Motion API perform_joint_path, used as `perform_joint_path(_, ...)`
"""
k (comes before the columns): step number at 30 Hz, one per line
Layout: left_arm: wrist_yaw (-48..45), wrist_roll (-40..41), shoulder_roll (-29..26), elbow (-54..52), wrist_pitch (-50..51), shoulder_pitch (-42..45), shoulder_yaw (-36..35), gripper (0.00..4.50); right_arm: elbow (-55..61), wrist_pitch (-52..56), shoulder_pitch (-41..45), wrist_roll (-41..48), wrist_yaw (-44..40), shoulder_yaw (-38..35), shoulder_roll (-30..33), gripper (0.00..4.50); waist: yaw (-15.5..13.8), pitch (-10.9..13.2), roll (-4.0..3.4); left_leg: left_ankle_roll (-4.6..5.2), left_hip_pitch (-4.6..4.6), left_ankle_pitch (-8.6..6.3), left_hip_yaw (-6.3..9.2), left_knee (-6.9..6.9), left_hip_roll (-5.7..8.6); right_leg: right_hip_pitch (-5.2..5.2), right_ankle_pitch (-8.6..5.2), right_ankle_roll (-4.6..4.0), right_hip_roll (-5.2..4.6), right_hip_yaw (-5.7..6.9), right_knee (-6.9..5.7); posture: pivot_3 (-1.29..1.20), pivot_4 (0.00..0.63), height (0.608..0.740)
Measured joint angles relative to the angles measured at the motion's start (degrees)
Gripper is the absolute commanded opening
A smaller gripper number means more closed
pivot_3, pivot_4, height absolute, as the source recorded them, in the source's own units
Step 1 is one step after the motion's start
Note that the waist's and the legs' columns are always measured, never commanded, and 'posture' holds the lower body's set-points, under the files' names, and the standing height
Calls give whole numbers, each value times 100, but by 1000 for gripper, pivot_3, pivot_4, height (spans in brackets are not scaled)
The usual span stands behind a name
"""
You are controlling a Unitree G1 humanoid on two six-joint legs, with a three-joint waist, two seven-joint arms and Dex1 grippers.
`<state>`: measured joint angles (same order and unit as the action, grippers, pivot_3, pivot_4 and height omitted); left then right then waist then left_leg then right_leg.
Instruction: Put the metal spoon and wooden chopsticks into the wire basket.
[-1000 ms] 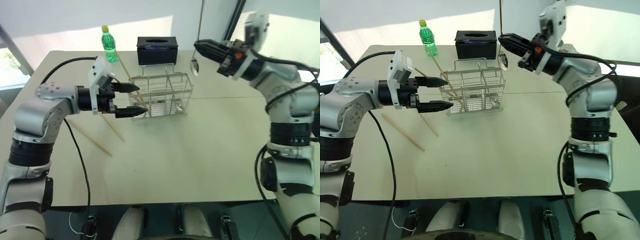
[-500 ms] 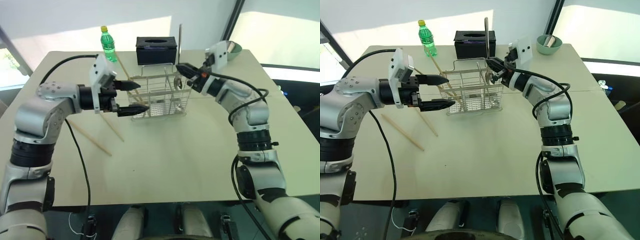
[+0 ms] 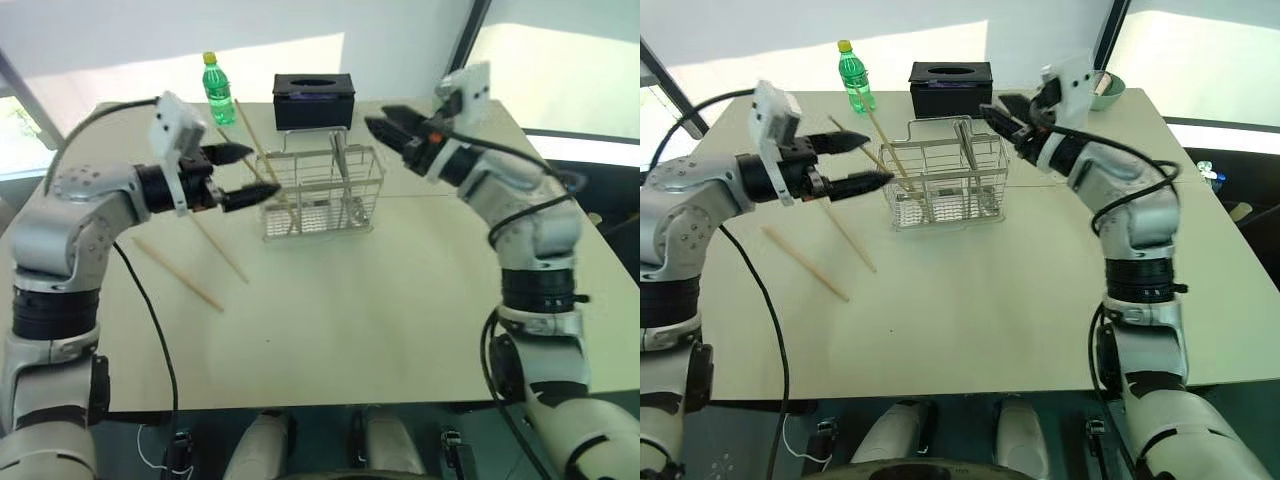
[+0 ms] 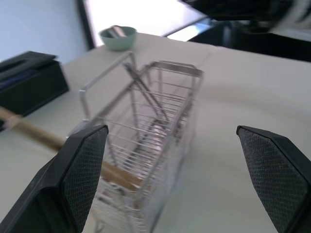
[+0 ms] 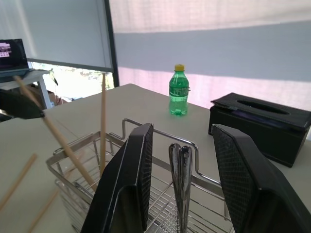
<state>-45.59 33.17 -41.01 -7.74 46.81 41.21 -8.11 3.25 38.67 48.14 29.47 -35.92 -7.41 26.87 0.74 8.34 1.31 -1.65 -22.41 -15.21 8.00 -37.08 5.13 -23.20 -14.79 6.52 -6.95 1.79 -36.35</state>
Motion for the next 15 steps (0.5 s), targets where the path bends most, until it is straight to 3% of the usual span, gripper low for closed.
perform_joint_path(4, 1634, -61, 428, 312, 806, 545, -715, 4500, 1132, 446, -196, 889, -930, -274, 910, 1931, -16, -8, 14, 6, 1, -4, 7, 0, -3, 10, 1, 8, 5, 4, 6, 0, 150, 661)
perform_joint_path(7, 3641, -514, 985, 892, 1760, 1284, -1774, 4500, 1920, 694, -847, 1477, -1715, -331, 1610, 1931, -10, -19, 32, 10, 16, -6, 7, -2, -3, 33, 6, 23, 6, 5, 19, 0, 150, 661)
perform_joint_path(10, 5235, -1183, 1352, 1443, 2469, 1482, -2609, 4500, 2225, 835, -1363, 1689, -1933, -333, 1855, 1931, 24, -20, 32, 12, 40, -8, -7, 2, -3, 45, 7, 29, 3, -6, 19, 0, 150, 661)
perform_joint_path(15, 6531, -1839, 2034, 1936, 3039, 1462, -3387, 4500, 2442, 838, -1693, 1697, -1745, -275, 1802, 1931, -53, -25, 57, 3, 15, -5, -1, -6, 0, 25, 11, 31, 1, -5, 15, 0, 150, 661)
